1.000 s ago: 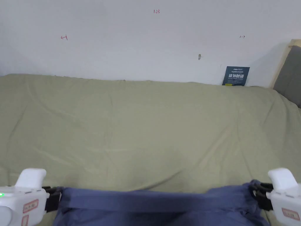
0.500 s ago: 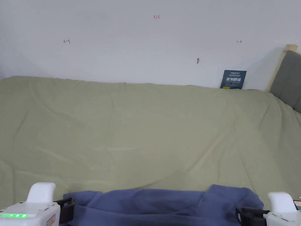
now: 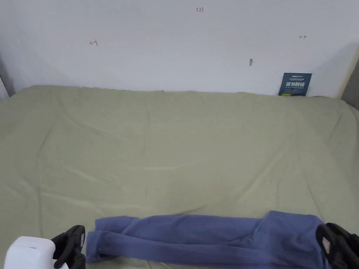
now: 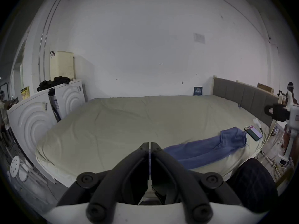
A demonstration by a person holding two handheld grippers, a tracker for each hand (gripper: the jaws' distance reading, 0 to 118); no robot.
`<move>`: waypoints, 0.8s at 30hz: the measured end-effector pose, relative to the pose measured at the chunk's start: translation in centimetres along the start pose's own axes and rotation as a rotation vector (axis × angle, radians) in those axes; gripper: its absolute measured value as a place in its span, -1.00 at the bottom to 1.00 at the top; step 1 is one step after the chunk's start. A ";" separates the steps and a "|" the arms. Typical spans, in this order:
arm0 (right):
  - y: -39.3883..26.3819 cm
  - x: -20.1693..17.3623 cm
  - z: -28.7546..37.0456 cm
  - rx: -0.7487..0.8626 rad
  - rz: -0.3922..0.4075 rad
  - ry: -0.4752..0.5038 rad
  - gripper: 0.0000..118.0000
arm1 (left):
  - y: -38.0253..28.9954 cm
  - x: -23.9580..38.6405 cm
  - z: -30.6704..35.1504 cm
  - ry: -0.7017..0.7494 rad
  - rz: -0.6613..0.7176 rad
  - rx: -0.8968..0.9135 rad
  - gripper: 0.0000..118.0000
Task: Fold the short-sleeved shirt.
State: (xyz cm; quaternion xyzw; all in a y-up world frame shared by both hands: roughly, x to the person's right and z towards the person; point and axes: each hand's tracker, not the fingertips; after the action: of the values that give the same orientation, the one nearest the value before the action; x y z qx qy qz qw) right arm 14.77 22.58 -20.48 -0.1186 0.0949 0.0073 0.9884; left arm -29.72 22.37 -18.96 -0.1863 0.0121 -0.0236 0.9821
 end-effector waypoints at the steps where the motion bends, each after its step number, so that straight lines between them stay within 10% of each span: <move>1: 0.0 -0.1 0.2 0.005 -0.002 0.009 -0.85 | 0.0 -0.3 -0.1 -0.025 0.021 -0.002 -1.00; 15: 0.1 -0.5 -1.4 -0.084 -0.012 0.074 -0.98 | -4.8 -11.9 -14.3 -0.345 0.574 -0.423 -0.94; 17: -0.1 -0.5 -1.8 -0.100 -0.028 0.071 -0.98 | -6.0 -13.6 -16.3 -0.427 0.660 -0.478 -0.61; 20: -0.4 -0.4 -2.6 -0.134 -0.038 0.069 -0.98 | -7.0 -14.6 -18.2 -0.527 0.725 -0.485 0.60; 24: -0.6 -0.4 -3.6 -0.161 -0.055 0.065 -0.98 | -9.7 -15.8 -21.2 -0.656 0.821 -0.567 0.66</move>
State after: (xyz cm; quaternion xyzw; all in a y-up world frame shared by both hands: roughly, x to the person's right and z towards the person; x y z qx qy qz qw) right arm 13.73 21.16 -23.67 -0.2005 0.1226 -0.0162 0.9719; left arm -46.63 6.45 -34.92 -0.4188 -0.2151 0.4211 0.7753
